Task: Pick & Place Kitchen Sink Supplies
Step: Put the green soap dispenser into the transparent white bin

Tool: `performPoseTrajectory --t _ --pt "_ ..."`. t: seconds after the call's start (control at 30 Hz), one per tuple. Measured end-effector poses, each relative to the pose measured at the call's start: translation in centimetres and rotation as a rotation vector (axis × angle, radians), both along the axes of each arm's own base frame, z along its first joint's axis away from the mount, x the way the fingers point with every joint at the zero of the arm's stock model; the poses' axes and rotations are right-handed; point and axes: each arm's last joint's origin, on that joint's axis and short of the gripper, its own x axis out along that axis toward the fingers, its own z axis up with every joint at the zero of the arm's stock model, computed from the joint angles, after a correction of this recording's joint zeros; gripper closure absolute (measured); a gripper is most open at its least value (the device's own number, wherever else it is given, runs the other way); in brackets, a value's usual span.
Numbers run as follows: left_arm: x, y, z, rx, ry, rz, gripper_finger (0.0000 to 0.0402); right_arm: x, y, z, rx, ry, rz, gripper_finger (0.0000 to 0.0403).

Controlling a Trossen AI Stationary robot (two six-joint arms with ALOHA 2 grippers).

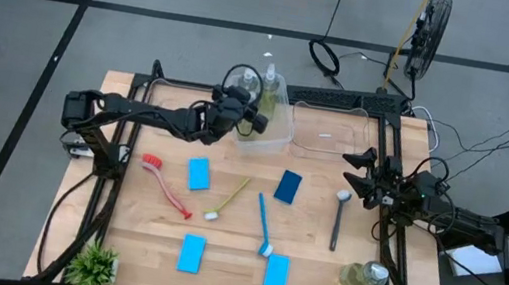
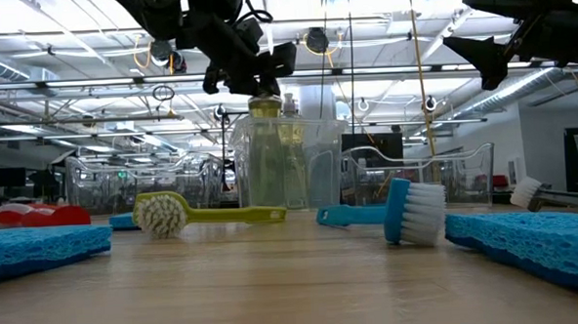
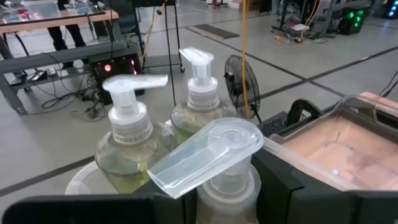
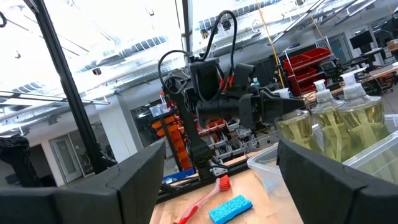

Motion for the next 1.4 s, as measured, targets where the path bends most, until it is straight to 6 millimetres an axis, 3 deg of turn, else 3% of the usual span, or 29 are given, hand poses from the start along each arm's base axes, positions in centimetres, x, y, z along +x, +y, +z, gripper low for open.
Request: performPoseTrajectory --t 0.4,0.67,1.13,1.4 --pt "0.0 -0.1 -0.3 -0.026 0.015 -0.030 0.0285 0.0 0.0 0.0 0.000 0.000 0.000 0.0108" --pt "0.1 -0.5 -0.2 -0.022 0.019 -0.030 0.0221 0.0 0.0 0.0 0.000 0.000 0.000 0.0108" --pt "0.3 -1.9 -0.2 0.046 0.102 -0.030 0.0153 0.0 0.0 0.0 0.003 -0.001 0.002 0.0108" --pt "0.5 -3.3 -0.1 0.094 0.146 -0.004 0.0112 0.0 0.0 0.0 0.096 -0.014 0.035 0.0108"
